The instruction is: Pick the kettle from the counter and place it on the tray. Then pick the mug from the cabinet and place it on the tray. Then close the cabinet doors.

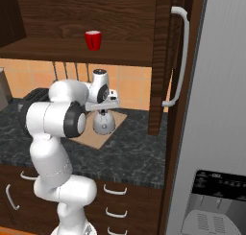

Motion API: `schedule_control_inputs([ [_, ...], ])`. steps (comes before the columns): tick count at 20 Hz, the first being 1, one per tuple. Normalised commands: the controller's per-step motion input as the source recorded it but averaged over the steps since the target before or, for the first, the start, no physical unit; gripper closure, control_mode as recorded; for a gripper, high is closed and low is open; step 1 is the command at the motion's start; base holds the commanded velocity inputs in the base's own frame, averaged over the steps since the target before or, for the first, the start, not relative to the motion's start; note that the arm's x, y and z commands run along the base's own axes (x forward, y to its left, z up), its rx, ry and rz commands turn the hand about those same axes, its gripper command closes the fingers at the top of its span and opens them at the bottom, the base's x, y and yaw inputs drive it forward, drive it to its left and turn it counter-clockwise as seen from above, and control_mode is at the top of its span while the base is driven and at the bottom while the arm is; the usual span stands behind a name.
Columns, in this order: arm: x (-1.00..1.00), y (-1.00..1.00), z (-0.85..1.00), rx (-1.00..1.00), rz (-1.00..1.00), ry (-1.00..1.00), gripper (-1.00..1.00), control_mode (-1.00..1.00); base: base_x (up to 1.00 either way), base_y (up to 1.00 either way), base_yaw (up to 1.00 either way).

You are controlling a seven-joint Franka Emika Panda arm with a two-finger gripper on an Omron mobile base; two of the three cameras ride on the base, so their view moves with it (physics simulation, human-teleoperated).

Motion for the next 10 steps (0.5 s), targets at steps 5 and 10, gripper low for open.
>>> schedule_control_inputs([
  [5,0.49,0.09,-0.11,0.0,0.1,0.0,1.0,-1.0,0.0,0.0,0.0],
  [10,0.44,0.08,-0.02,0.0,0.11,0.0,1.0,-1.0,0.0,0.0,0.0],
])
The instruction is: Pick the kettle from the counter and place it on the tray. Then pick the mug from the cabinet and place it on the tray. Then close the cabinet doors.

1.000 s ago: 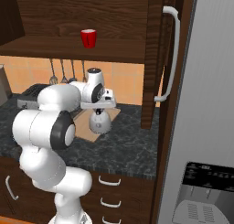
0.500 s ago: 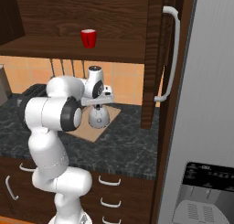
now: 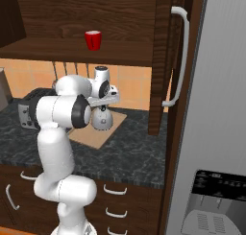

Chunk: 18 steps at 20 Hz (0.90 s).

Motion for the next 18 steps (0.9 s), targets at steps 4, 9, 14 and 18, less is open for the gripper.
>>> schedule_control_inputs([
  [4,0.44,0.15,-0.03,0.0,0.11,0.0,1.0,-1.0,0.0,0.0,0.0],
  [9,0.41,0.06,-0.1,0.0,0.11,0.0,1.0,-1.0,0.0,0.0,0.0],
  [14,-0.02,0.02,-0.36,-0.03,0.03,0.0,-1.0,-1.0,0.0,0.0,0.0],
  [18,-0.1,0.0,-0.15,-0.01,0.0,0.0,-1.0,-1.0,0.0,0.0,0.0],
])
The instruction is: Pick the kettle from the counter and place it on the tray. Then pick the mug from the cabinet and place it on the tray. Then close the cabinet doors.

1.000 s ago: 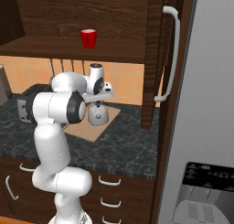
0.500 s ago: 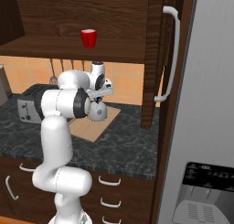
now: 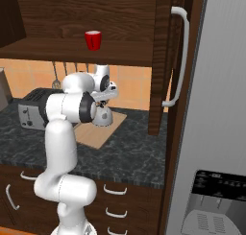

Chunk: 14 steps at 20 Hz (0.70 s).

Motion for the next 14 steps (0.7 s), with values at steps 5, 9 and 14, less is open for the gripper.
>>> schedule_control_inputs([
  [5,-0.17,-0.01,-0.03,0.0,0.0,0.0,-1.0,-1.0,0.0,0.0,0.0],
  [9,-0.24,0.0,0.0,0.0,0.0,-0.04,-1.0,-1.0,0.0,0.0,0.0],
  [14,-0.21,0.1,-0.1,0.0,-0.01,-0.12,-1.0,-1.0,0.0,0.0,0.0],
])
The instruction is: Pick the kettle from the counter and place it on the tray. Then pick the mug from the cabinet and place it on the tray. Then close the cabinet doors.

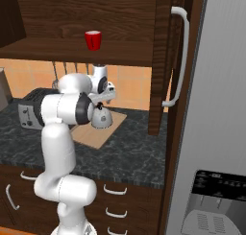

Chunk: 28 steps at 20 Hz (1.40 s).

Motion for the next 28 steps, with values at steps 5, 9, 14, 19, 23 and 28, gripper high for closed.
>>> schedule_control_inputs([
  [5,-0.13,0.2,-0.35,0.01,-0.01,-0.2,-1.0,-1.0,0.0,0.0,0.0],
  [9,-0.18,0.06,-0.02,0.03,0.0,-0.12,-1.0,-1.0,0.0,0.0,0.0],
  [14,-0.29,-0.01,0.41,0.0,0.0,-0.08,-1.0,-1.0,0.0,0.0,0.0],
  [19,-0.48,0.0,0.29,0.0,-0.01,-0.08,-1.0,-1.0,0.0,0.0,0.0],
  [23,-0.82,0.0,0.04,0.04,-0.07,-0.09,-1.0,-1.0,0.0,0.0,0.0],
  [28,-0.83,0.0,0.32,0.03,-0.05,-0.12,-1.0,-1.0,0.0,0.0,0.0],
])
